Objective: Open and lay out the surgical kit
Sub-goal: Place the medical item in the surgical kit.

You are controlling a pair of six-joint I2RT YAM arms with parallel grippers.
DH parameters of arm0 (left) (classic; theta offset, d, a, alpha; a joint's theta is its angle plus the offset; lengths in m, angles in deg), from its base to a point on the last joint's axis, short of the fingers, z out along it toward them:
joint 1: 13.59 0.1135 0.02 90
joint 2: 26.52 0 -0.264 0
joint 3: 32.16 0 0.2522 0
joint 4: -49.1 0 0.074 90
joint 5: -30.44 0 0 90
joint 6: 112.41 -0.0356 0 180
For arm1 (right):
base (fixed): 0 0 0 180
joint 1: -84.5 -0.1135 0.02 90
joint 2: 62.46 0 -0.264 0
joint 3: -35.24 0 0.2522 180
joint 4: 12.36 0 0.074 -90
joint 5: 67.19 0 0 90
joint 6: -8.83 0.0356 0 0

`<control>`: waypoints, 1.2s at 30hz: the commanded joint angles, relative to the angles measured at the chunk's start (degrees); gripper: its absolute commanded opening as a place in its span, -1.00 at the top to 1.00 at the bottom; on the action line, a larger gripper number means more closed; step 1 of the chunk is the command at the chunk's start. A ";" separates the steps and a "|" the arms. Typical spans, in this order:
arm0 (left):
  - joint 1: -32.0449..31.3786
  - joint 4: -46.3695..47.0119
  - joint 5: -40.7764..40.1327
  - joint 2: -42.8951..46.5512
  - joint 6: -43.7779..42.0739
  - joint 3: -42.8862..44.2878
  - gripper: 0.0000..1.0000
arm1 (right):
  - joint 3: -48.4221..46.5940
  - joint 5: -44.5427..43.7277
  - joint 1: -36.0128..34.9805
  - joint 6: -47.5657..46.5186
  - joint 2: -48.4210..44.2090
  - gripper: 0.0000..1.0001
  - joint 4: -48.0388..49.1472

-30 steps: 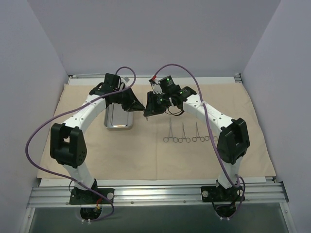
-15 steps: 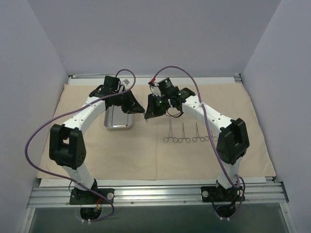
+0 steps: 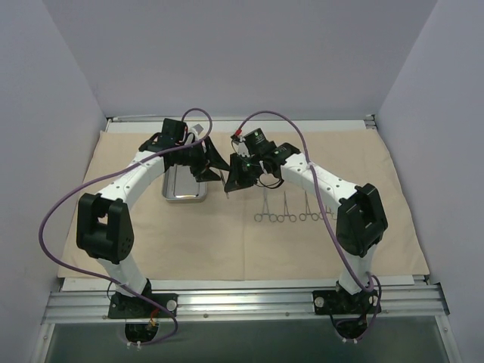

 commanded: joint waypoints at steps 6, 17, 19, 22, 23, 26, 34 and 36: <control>5.31 -4.72 -4.31 2.54 -5.27 -1.07 -0.40 | 4.22 -4.62 -0.34 4.29 -3.34 1.00 -1.32; 10.60 -14.04 -9.87 5.70 -15.30 -2.39 -0.36 | 8.27 -15.17 0.80 11.50 0.17 1.00 -7.30; 10.60 -14.22 -9.69 5.79 -15.74 -2.92 -0.36 | 7.57 -17.53 0.89 10.89 1.40 1.00 -8.53; 10.68 -15.27 -9.87 5.79 -16.97 -2.75 -0.36 | 6.51 -19.30 0.97 9.49 3.33 1.00 -10.29; 10.77 -15.62 -10.13 5.62 -17.32 -2.57 -0.36 | 6.42 -20.26 1.06 9.22 3.69 1.00 -10.46; 11.56 -16.15 -10.04 5.18 -18.29 -2.48 -0.36 | 6.42 -20.71 1.06 9.04 4.83 1.00 -10.82; 12.53 -15.89 -9.08 3.95 -18.82 -2.13 -0.35 | 5.81 -22.12 1.15 7.46 6.68 1.00 -11.60; 12.53 -15.89 -8.99 3.77 -18.73 -2.04 -0.35 | 5.28 -22.20 1.41 7.02 6.50 1.00 -11.78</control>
